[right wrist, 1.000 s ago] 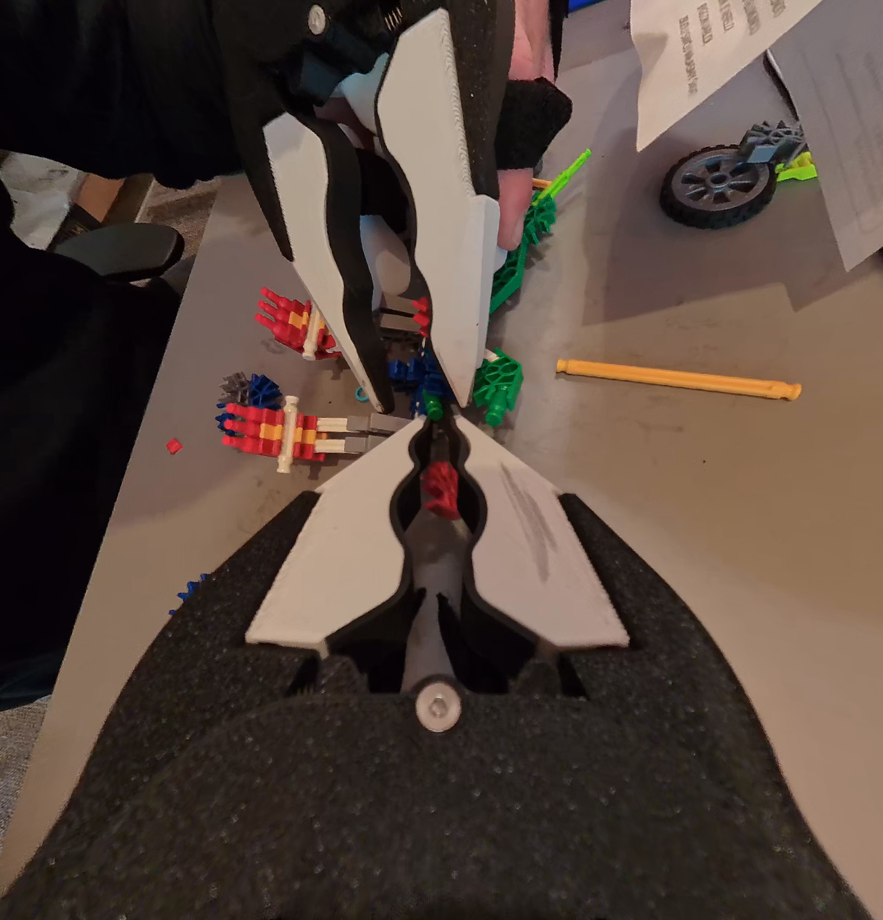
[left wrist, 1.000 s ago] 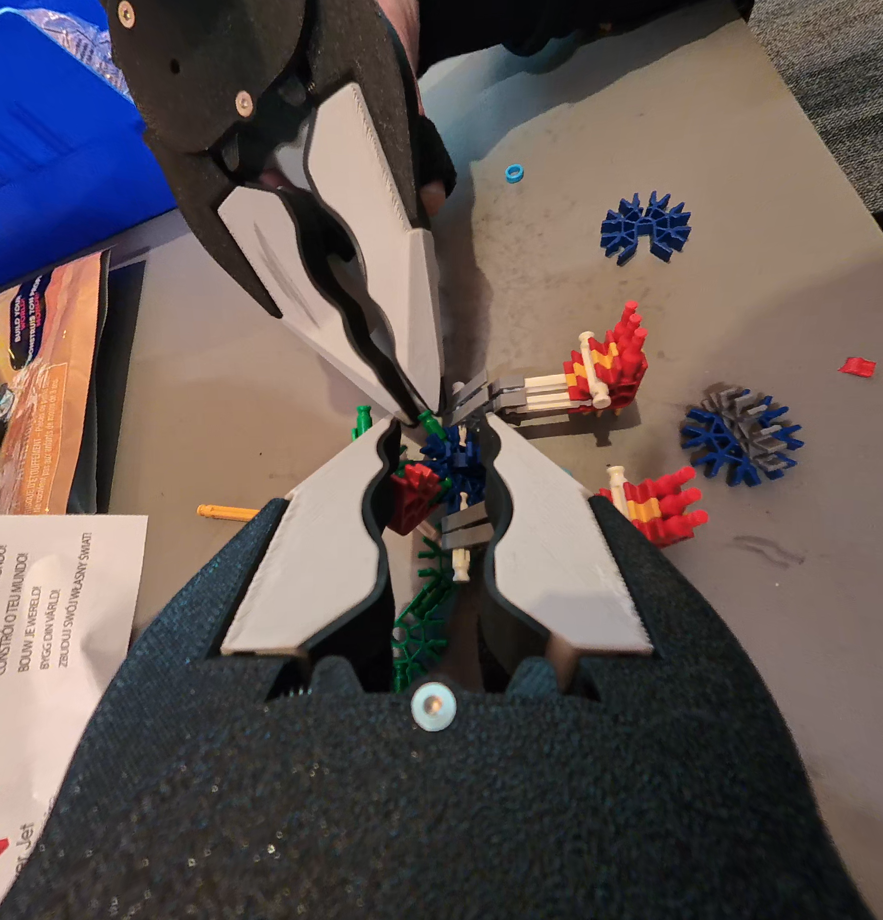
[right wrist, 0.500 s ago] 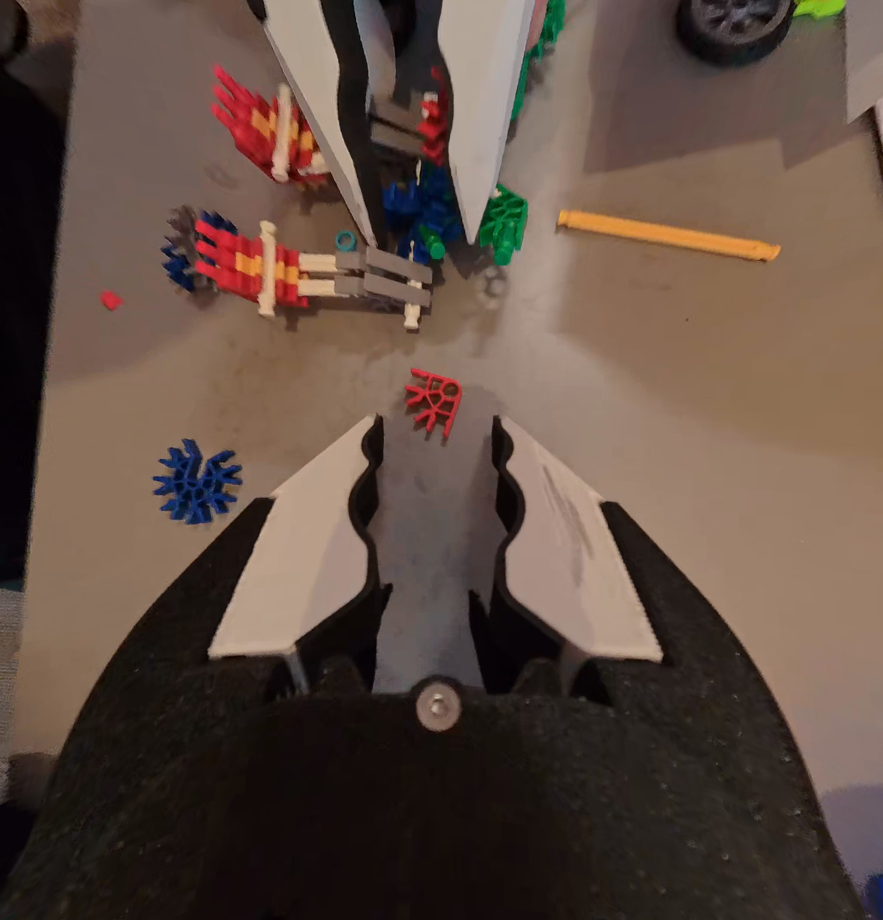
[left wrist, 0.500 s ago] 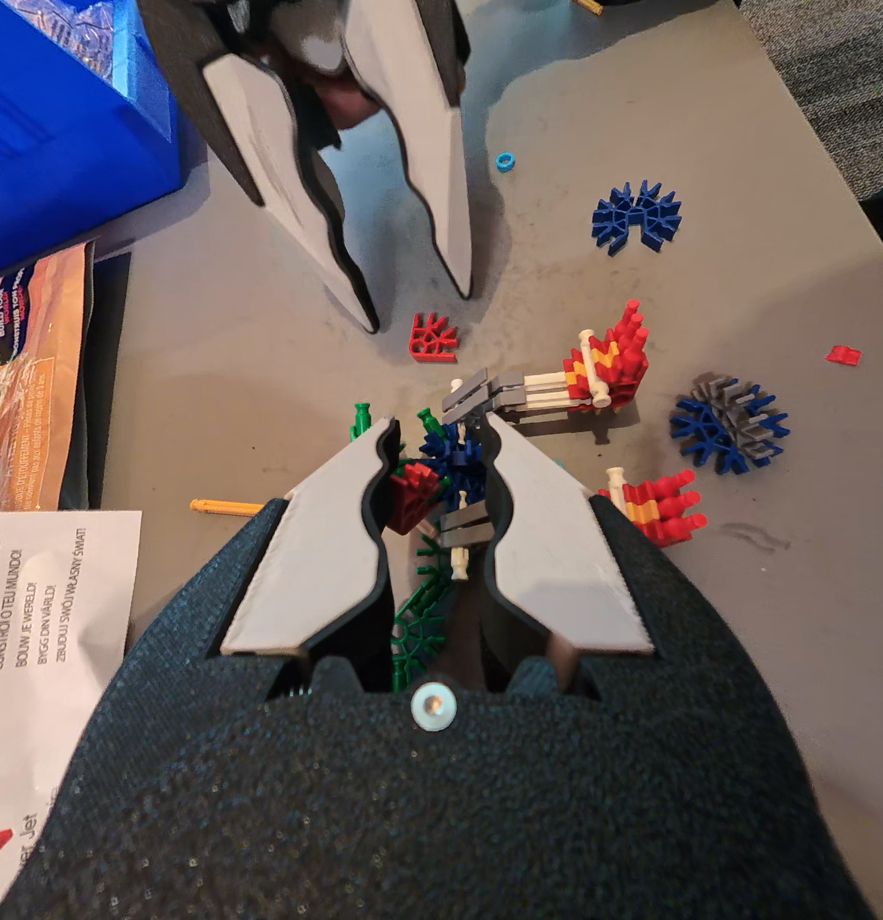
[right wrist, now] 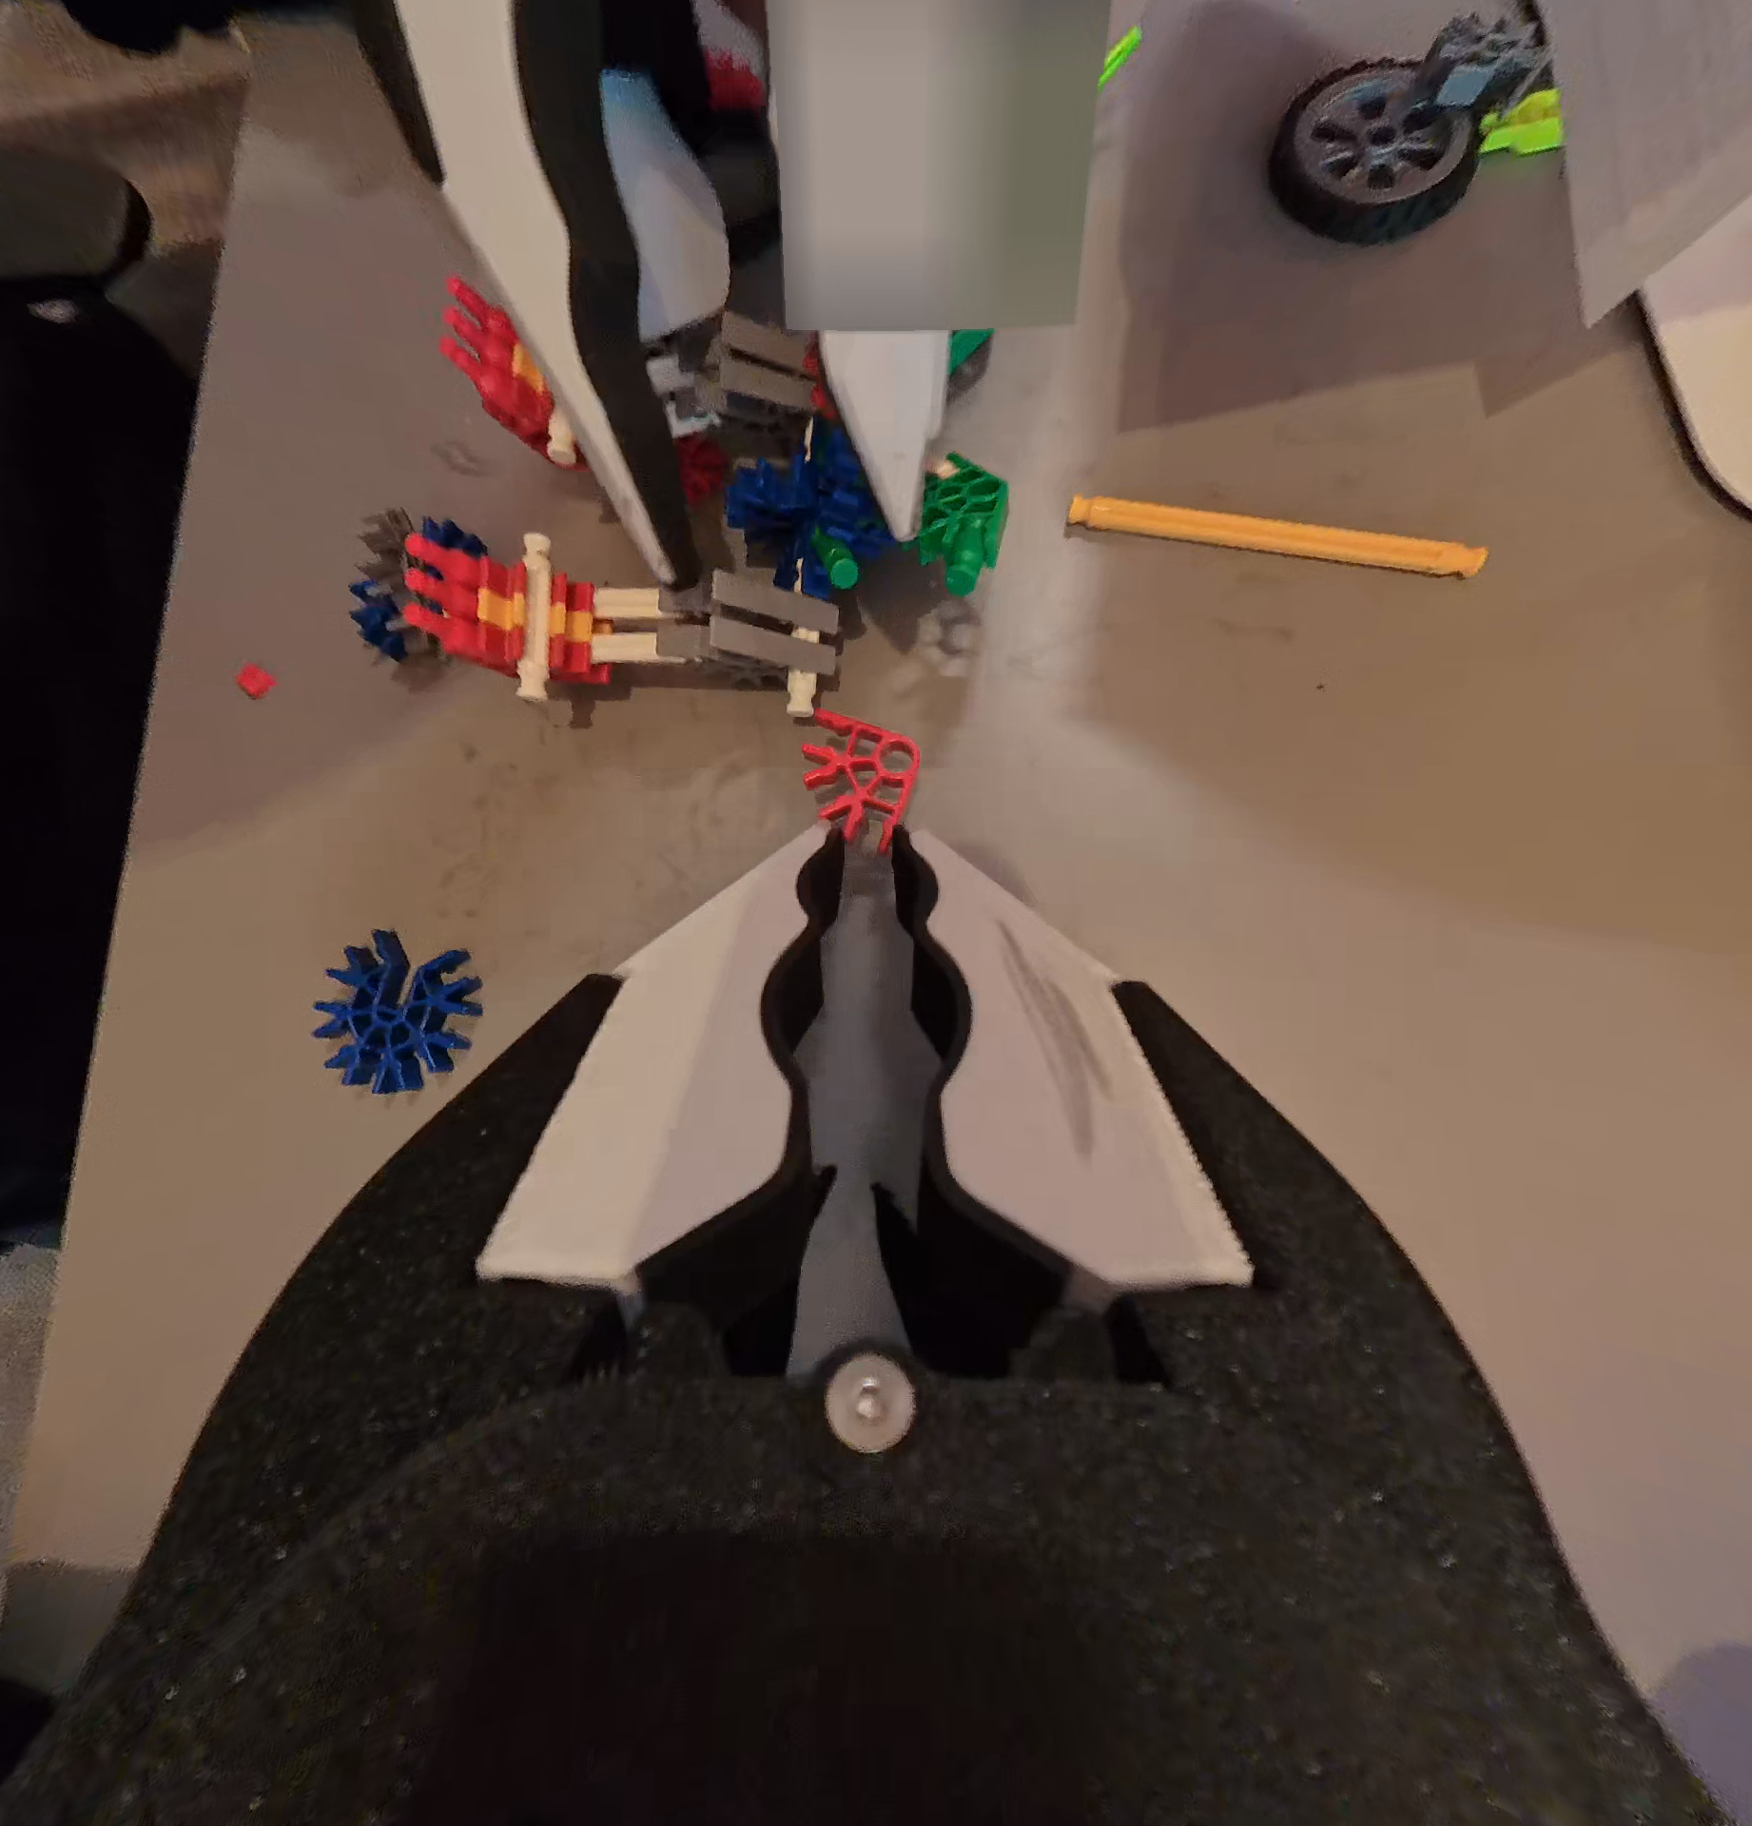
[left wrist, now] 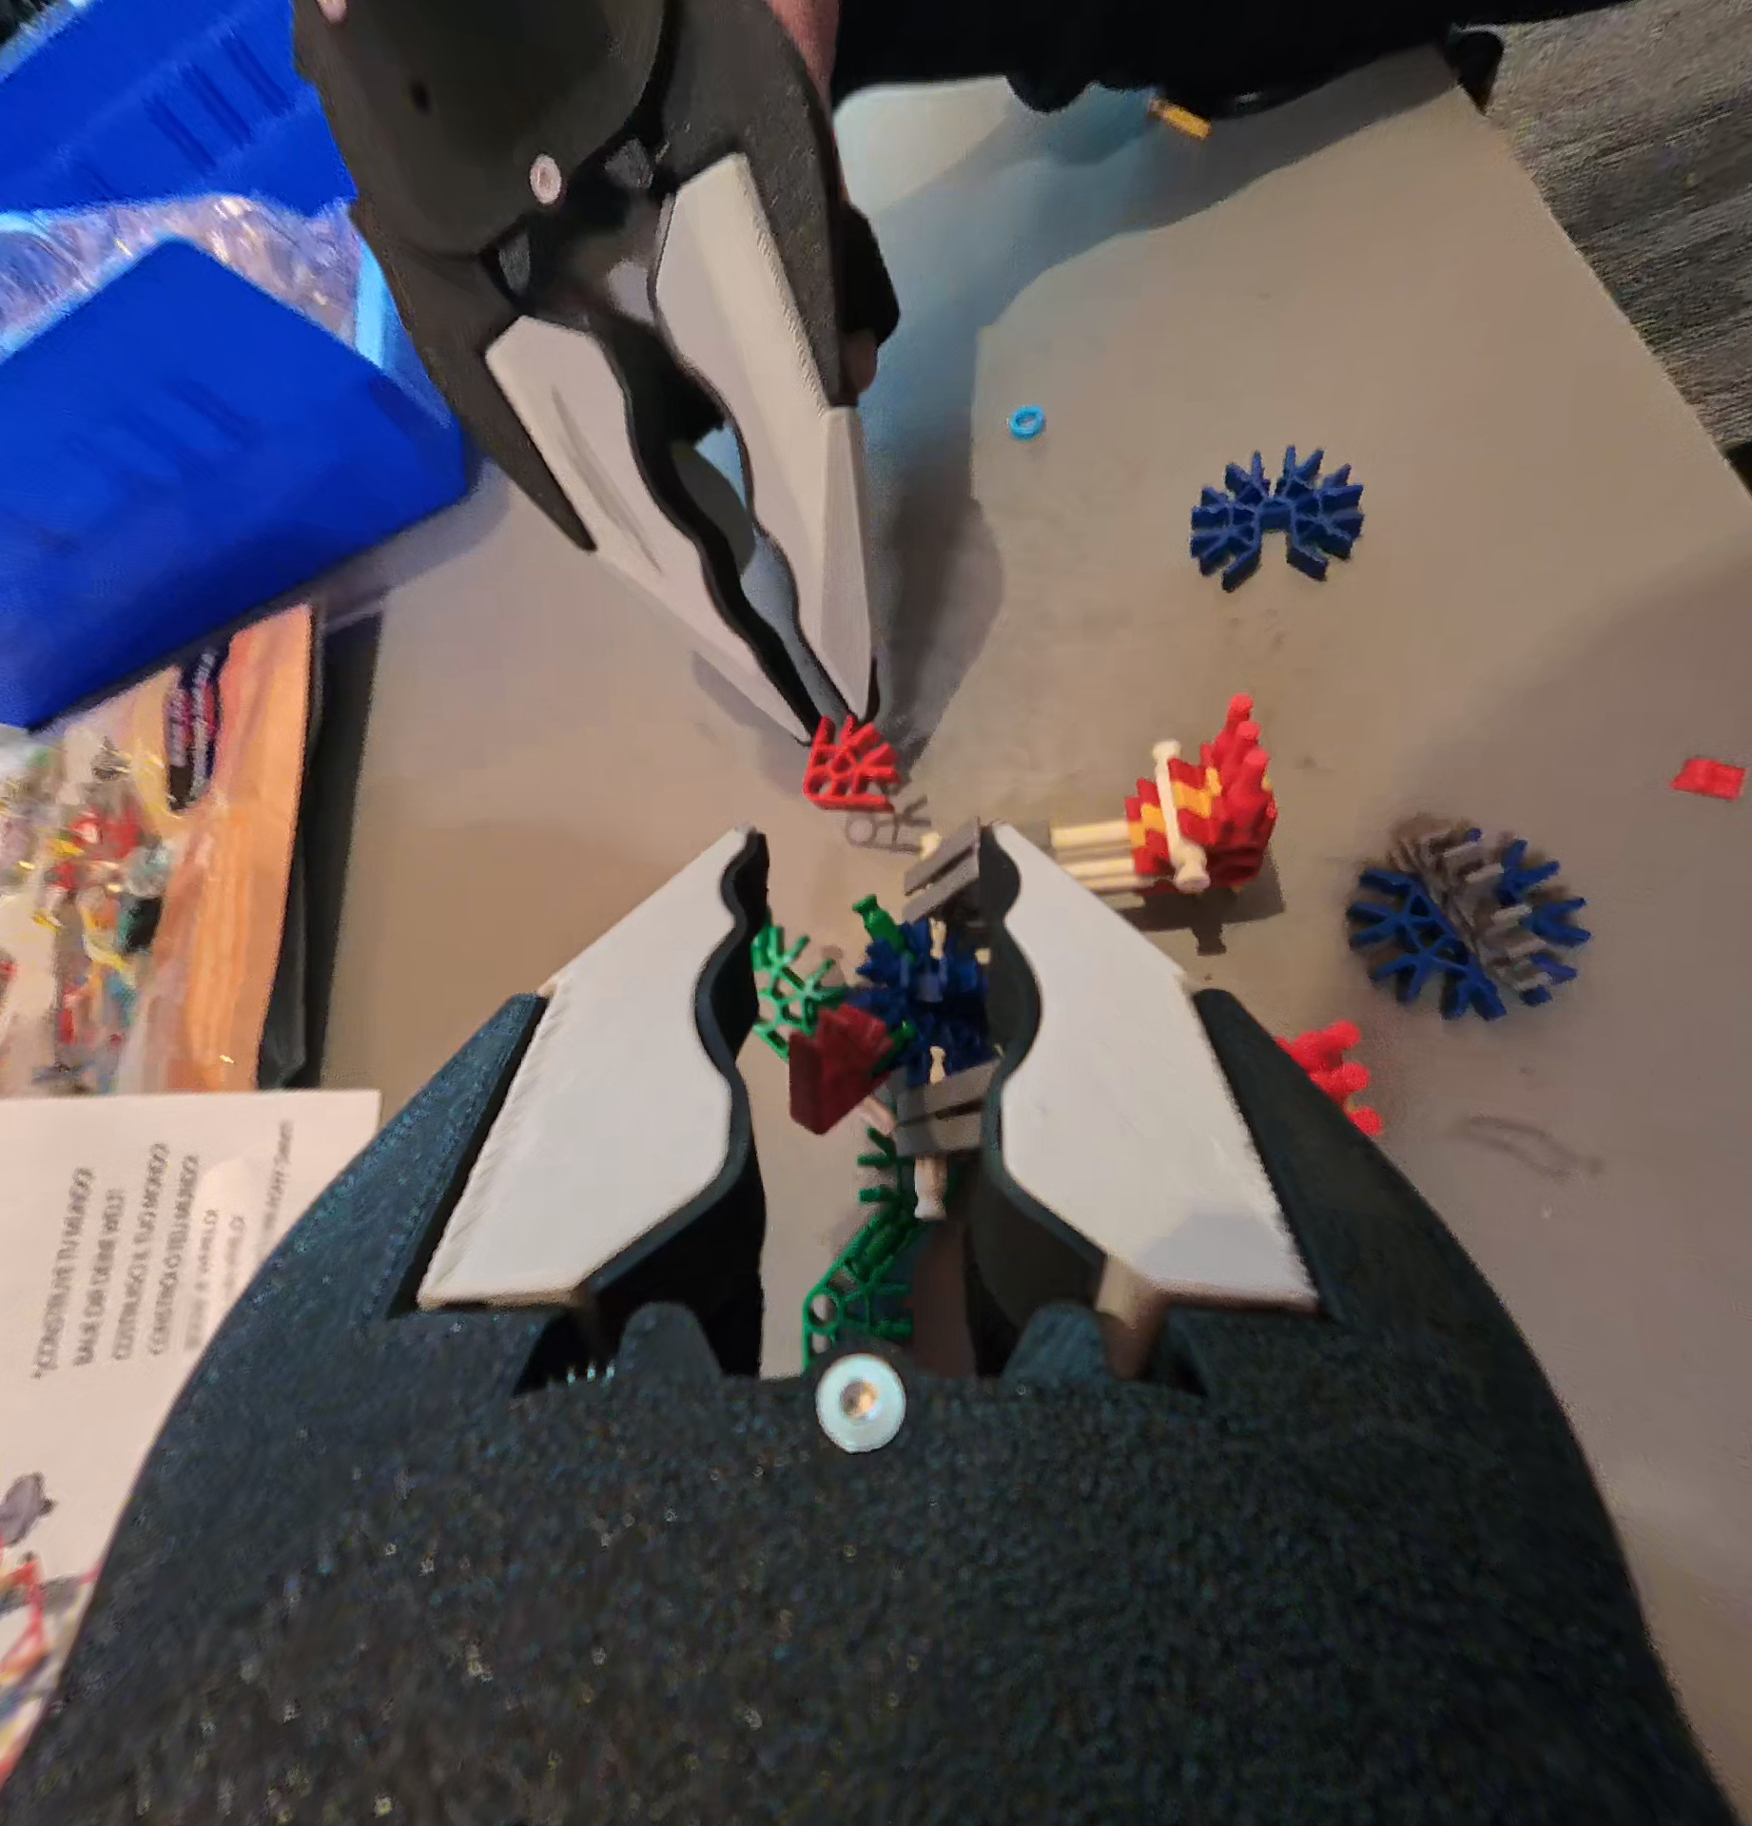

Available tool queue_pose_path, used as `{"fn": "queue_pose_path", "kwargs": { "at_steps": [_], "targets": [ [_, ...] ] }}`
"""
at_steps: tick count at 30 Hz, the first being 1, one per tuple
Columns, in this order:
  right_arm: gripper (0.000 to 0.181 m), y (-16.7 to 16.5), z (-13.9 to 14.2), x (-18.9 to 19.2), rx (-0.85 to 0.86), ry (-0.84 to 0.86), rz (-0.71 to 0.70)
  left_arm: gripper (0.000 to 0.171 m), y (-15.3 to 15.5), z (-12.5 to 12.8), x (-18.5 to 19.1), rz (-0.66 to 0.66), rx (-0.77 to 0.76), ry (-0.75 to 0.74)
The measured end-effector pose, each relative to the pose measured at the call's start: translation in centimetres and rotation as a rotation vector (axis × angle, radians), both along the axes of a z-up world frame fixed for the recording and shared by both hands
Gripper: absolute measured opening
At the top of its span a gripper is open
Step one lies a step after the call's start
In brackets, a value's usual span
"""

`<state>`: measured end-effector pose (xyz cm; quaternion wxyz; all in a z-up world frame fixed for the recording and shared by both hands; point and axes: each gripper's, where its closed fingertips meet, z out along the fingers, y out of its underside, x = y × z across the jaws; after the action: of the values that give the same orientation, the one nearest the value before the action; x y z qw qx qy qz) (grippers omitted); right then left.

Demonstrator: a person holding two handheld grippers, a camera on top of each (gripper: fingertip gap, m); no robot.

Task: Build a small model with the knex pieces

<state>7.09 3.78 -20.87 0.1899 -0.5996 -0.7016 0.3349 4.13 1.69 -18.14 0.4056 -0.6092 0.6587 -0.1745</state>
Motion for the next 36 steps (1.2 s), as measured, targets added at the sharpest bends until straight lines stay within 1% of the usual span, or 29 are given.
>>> {"fn": "queue_pose_path", "kwargs": {
  "at_steps": [2,5,6,9,13,15,17,18,19,20,22,24,26,27,28,31,32,33,35,36],
  "targets": [
    [0.009,0.5,0.6,-0.1,-0.049,0.036,-0.032,0.041,0.2,0.6,0.6,0.011,0.081,-0.002],
    [0.009,0.4,1.5,-0.2,-0.132,0.084,-0.041,0.034,0.5,1.3,1.5,0.032,0.201,0.003],
    [0.009,0.1,1.8,-0.4,-0.156,0.101,-0.030,0.031,0.6,1.2,1.8,0.039,0.221,0.008],
    [0.009,0.0,2.4,-0.6,-0.198,0.132,-0.033,0.029,0.6,0.7,2.0,0.032,0.273,0.050],
    [0.009,-0.4,3.0,-0.9,-0.230,0.156,-0.020,0.019,1.3,0.0,1.9,0.047,0.338,0.105],
    [0.009,-0.7,3.0,-1.0,-0.233,0.155,-0.011,0.014,1.3,0.0,1.9,0.040,0.353,0.107],
    [0.009,-0.5,3.1,-1.0,-0.228,0.162,-0.017,0.012,1.4,0.2,1.9,0.048,0.341,0.096],
    [0.010,-0.4,3.3,-1.0,-0.223,0.174,-0.021,0.005,1.5,0.4,1.8,0.057,0.336,0.082],
    [0.013,-0.2,3.7,-1.0,-0.215,0.196,-0.025,0.005,1.7,0.7,1.8,0.068,0.328,0.061],
    [0.021,0.0,4.3,-1.1,-0.207,0.229,-0.034,0.005,1.6,0.8,1.8,0.069,0.289,0.037],
    [0.022,0.2,5.1,-1.2,-0.179,0.273,-0.030,0.005,1.4,1.6,2.0,0.071,0.224,-0.049],
    [0.022,-0.1,5.0,-1.3,-0.152,0.277,-0.009,0.005,1.5,2.2,1.9,0.089,0.163,-0.115],
    [0.020,-0.2,5.0,-1.5,-0.123,0.283,-0.004,0.005,1.6,2.8,1.9,0.094,0.124,-0.165],
    [0.013,-0.2,5.3,-1.6,-0.121,0.300,-0.002,0.005,1.6,2.9,1.9,0.095,0.107,-0.177],
    [0.011,-0.2,5.7,-1.7,-0.113,0.317,-0.001,0.005,1.7,3.1,1.8,0.101,0.095,-0.198],
    [0.008,-0.1,6.4,-1.9,-0.097,0.356,-0.001,0.006,1.7,3.6,1.7,0.103,0.013,-0.261],
    [0.007,-0.1,6.3,-2.0,-0.096,0.348,-0.002,0.008,1.8,3.3,1.6,0.107,-0.019,-0.253],
    [0.005,0.0,6.0,-2.0,-0.087,0.333,-0.006,0.014,1.9,2.6,1.3,0.120,-0.035,-0.212],
    [0.005,0.2,5.6,-1.9,-0.088,0.312,-0.018,0.029,2.2,1.8,0.3,0.139,0.011,-0.106],
    [0.005,0.4,5.4,-1.9,-0.092,0.292,-0.028,0.037,1.9,1.5,-0.3,0.135,-0.002,-0.048]
  ]
}}
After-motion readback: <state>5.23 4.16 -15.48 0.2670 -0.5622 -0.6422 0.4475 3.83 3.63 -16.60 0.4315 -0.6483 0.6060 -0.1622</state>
